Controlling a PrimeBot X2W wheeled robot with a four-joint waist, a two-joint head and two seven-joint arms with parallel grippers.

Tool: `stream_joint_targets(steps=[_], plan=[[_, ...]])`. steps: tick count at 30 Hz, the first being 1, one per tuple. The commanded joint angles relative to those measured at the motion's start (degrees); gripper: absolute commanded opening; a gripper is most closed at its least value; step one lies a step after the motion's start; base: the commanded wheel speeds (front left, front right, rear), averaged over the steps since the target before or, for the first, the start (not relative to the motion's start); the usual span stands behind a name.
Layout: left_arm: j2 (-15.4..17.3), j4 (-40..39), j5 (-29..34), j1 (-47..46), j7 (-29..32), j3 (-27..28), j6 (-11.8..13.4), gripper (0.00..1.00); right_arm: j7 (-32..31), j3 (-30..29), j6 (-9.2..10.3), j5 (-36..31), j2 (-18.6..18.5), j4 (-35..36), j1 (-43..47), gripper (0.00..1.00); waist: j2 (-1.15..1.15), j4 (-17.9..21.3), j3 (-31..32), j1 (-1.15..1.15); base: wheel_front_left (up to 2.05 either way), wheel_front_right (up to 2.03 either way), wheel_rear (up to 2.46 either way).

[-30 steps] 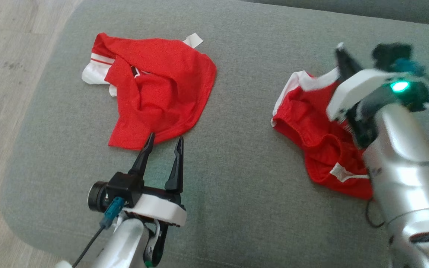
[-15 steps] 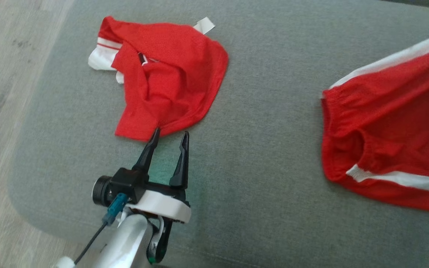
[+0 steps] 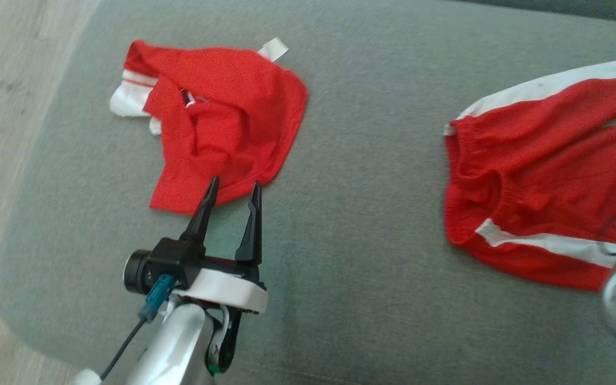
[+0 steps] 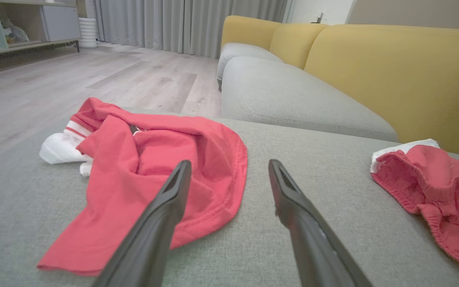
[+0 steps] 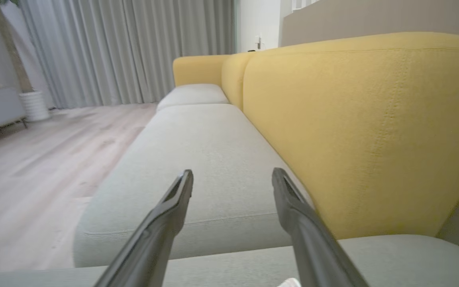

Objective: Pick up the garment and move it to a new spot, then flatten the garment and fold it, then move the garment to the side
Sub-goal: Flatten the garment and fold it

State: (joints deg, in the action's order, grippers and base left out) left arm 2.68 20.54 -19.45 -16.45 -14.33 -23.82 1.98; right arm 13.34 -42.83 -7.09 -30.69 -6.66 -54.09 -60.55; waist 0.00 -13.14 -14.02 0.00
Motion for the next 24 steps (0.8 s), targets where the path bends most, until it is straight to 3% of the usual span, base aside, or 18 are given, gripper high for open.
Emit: stream_joint_targets(steps=[1,4,7,11,14,19,24], plan=[[0.2,-1.8,0.6,-0.5,-0.7,2.2,0.0,1.0,0.8,2.0,-0.4,1.3,1.0,1.2,-1.1,1.0,0.0,2.4,2.4,0.0,0.0,0.0,0.0],[0.2,-1.8,1.1,0.3,-0.7,2.9,-0.3,1.0,1.6,7.4,-0.4,7.8,3.0,1.4,1.3,1.0,0.0,4.9,4.8,0.0,0.0,0.0,0.0],[0.2,-1.8,1.3,1.1,-0.7,3.0,-0.6,1.0,1.6,16.3,-0.4,17.1,3.7,6.7,7.3,1.0,0.0,7.0,7.0,0.0,0.0,0.0,0.0],[0.2,-1.2,1.1,2.0,-0.7,2.9,-0.9,1.0,1.6,30.4,-0.4,32.4,3.8,15.9,21.2,1.0,0.0,9.5,9.5,0.0,0.0,0.0,0.0],[0.2,-0.8,0.8,2.6,-0.7,2.4,-1.0,1.0,1.6,36.5,-0.4,37.2,3.8,24.3,33.6,1.0,0.0,11.3,10.6,0.0,0.0,0.0,0.0],[0.2,0.3,0.4,2.6,-0.7,1.2,-1.2,1.0,1.6,40.3,-0.4,41.8,3.8,34.0,49.7,1.0,0.0,13.5,10.4,0.0,0.0,0.0,0.0],[0.2,1.9,0.3,0.9,-0.7,-0.4,-1.9,1.0,1.6,40.9,-0.4,42.9,3.8,39.6,55.2,1.0,0.0,15.7,8.9,0.0,0.0,0.0,0.0]])
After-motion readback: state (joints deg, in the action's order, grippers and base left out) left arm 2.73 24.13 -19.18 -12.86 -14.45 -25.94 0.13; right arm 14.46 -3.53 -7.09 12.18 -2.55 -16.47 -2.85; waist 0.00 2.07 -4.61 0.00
